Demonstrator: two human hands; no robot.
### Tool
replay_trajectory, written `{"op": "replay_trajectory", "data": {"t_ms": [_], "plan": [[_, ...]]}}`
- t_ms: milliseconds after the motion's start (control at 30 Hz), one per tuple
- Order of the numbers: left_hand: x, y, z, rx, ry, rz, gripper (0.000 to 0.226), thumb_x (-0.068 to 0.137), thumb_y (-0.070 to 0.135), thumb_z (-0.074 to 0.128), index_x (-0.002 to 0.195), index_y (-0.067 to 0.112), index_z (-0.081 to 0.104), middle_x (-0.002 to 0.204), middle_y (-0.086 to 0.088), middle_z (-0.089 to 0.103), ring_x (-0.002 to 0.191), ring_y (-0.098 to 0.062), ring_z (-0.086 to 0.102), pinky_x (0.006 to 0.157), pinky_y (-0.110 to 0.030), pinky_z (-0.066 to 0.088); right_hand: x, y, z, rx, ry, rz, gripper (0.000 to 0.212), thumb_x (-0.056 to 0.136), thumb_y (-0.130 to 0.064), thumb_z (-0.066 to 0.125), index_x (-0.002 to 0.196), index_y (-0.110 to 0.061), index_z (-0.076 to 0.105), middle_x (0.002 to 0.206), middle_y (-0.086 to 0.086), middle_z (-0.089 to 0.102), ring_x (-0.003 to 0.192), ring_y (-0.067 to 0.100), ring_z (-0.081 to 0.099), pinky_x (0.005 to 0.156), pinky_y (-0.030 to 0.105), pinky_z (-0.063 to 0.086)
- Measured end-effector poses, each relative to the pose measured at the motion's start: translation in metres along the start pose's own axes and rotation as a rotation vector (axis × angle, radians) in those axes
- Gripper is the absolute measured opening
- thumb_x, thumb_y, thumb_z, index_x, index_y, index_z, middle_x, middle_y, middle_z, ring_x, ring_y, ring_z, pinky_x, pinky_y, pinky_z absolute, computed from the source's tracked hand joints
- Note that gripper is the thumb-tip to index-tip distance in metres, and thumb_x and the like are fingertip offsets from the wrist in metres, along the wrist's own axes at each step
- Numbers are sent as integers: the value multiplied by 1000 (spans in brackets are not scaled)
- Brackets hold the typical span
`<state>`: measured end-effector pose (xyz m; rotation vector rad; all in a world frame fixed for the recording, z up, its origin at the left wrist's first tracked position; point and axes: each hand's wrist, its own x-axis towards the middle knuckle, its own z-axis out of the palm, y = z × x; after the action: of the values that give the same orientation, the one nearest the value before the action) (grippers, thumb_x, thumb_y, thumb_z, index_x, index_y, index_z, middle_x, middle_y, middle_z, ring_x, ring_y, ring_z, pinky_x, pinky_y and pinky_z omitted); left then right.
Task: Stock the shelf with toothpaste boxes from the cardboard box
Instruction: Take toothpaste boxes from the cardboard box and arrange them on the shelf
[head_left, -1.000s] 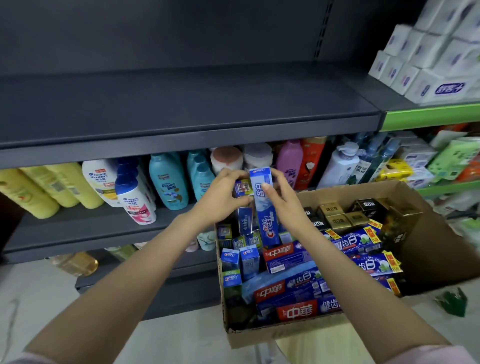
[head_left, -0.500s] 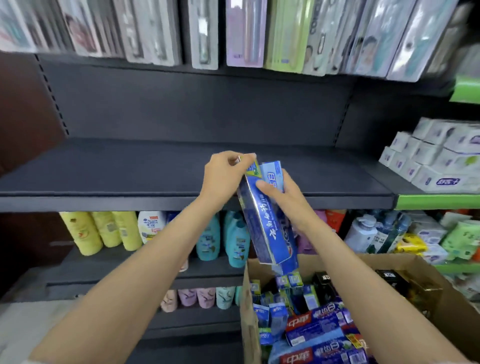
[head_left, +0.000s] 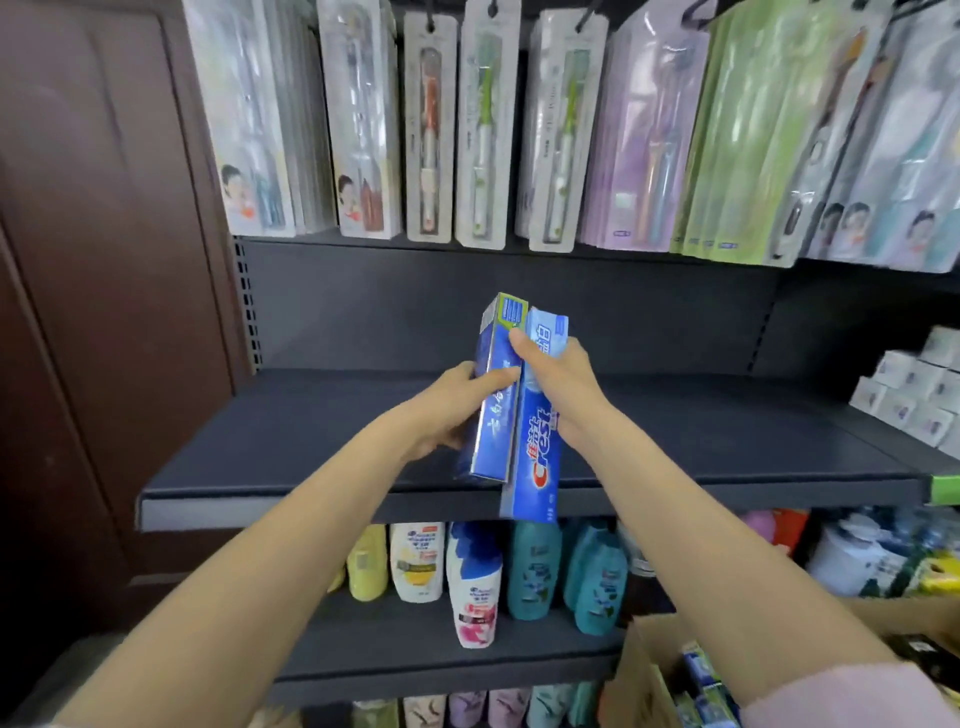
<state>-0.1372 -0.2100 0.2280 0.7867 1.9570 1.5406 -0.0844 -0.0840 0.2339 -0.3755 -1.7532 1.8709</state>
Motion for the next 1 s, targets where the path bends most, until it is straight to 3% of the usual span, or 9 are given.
{"op": "replay_trajectory", "data": {"t_ms": [167, 267, 367, 433, 500, 567, 700, 900, 1000], "plan": [[5, -15, -77, 107, 391, 91, 39, 77, 51, 65, 102, 25, 48, 110, -2, 65, 97, -23, 64, 88, -37, 51, 29, -2, 61, -138, -25, 164, 45, 94, -32, 49, 125, -1, 45, 117, 21, 62, 82, 26, 62, 67, 31, 49], [2, -21, -112, 321, 465, 19, 43, 82, 52, 60, 107, 20, 45, 103, -1, 61, 94, -25, 60, 74, -32, 45, 42, -1, 89, -160, -70, 249, 20, 93, -16, 41, 106, -3, 47, 86, 14, 62, 68, 23, 59, 67, 30, 46], [3, -26, -141, 315, 491, -20, 59, 76, 57, 65, 113, 15, 46, 106, -2, 61, 96, -25, 61, 76, -32, 46, 56, 5, 117, -96, -51, 216, 17, 93, -9, 44, 109, -5, 44, 79, 10, 57, 64, 19, 58, 57, 28, 50], [4, -28, -158, 194, 507, -23, 77, 55, 65, 74, 110, 15, 53, 107, -2, 66, 94, -23, 65, 83, -35, 53, 66, 13, 135, 38, -55, 196, 33, 92, -5, 46, 123, -12, 37, 95, 12, 58, 69, 21, 60, 56, 34, 55], [10, -32, -178, 131, 498, -45, 84, 38, 63, 78, 105, 16, 59, 101, -4, 71, 88, -23, 70, 85, -41, 56, 77, 21, 147, 142, -78, 156, 50, 92, -2, 48, 134, -21, 28, 114, 12, 57, 77, 22, 62, 69, 44, 56], [11, -30, -194, 92, 446, -89, 68, 47, 47, 85, 102, 13, 62, 94, -7, 73, 80, -24, 72, 81, -40, 58, 87, 28, 161, 198, -110, 115, 45, 93, -5, 53, 134, -8, 35, 122, 16, 58, 84, 24, 63, 74, 42, 56], [19, -28, -219, -40, 308, -170, 23, 76, 22, 75, 92, 9, 66, 82, -9, 74, 60, -19, 69, 60, -28, 57, 101, 32, 196, 238, -177, 68, 28, 96, -19, 52, 110, 4, 57, 97, 15, 67, 79, 21, 64, 70, 27, 55], [37, -37, -250, -49, 419, -84, 39, 75, 13, 75, 109, 6, 58, 85, -6, 70, 68, -20, 68, 56, -25, 52, 107, 35, 228, -72, -410, 212, 30, 94, -11, 51, 124, -10, 54, 102, 5, 67, 81, 18, 63, 74, 34, 52], [42, -43, -270, -5, 411, -83, 45, 74, 14, 76, 113, 6, 55, 92, -7, 70, 72, -21, 68, 60, -28, 54, 112, 43, 236, -110, -432, 161, 63, 90, -9, 60, 144, -21, 30, 122, 5, 62, 94, 21, 65, 78, 36, 55]]}}
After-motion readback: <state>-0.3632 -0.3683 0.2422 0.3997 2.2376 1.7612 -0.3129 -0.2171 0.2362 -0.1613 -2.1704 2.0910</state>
